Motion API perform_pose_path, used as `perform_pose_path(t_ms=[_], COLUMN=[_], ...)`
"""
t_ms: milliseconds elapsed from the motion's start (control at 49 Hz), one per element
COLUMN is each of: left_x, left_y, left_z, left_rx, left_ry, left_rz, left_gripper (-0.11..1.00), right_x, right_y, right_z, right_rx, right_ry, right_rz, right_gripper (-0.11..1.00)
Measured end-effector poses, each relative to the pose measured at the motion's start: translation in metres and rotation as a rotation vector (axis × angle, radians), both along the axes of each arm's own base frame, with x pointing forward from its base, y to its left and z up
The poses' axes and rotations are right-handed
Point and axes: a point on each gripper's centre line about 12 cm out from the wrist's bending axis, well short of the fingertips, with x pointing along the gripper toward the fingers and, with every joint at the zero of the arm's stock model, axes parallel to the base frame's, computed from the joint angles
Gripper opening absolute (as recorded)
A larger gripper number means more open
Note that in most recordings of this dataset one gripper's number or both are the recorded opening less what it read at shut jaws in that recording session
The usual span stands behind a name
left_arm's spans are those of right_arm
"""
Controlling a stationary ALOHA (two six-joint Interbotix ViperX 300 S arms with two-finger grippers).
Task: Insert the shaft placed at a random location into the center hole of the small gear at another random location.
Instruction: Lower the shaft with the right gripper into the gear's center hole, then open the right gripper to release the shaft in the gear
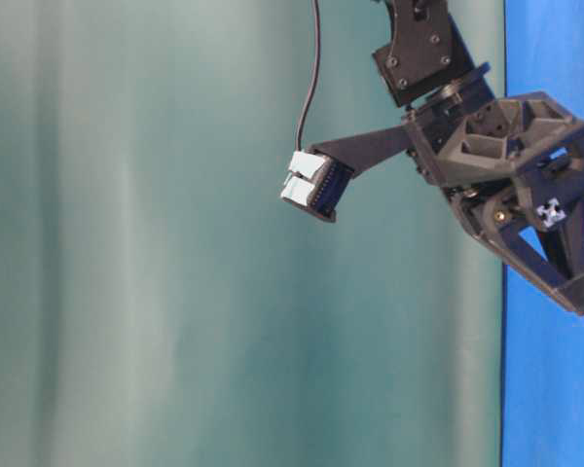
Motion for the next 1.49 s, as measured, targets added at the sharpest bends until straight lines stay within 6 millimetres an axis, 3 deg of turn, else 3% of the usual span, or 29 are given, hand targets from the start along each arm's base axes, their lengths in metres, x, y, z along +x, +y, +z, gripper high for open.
perform_pose_path(t_ms=[408, 510, 694, 755, 959, 1490], left_x=[0.0, 0.0, 0.0, 0.0, 0.0, 0.0], left_y=[0.0, 0.0, 0.0, 0.0, 0.0, 0.0], left_z=[0.0, 0.0, 0.0, 0.0, 0.0, 0.0], left_rx=[0.0, 0.0, 0.0, 0.0, 0.0, 0.0], left_ry=[0.0, 0.0, 0.0, 0.0, 0.0, -0.002], left_rz=[0.0, 0.0, 0.0, 0.0, 0.0, 0.0], left_gripper=[0.0, 0.0, 0.0, 0.0, 0.0, 0.0], right_x=[0.0, 0.0, 0.0, 0.001, 0.0, -0.013], right_y=[0.0, -0.001, -0.002, -0.002, 0.0, 0.004], right_z=[0.0, 0.0, 0.001, 0.0, 0.01, 0.091], right_rx=[-0.003, -0.003, -0.001, 0.003, 0.003, 0.005], right_ry=[0.002, 0.002, 0.003, 0.012, 0.009, -0.082], right_rz=[0.001, 0.0, -0.004, -0.004, 0.004, 0.022], right_gripper=[0.08, 0.28, 0.82, 0.91, 0.87, 0.86])
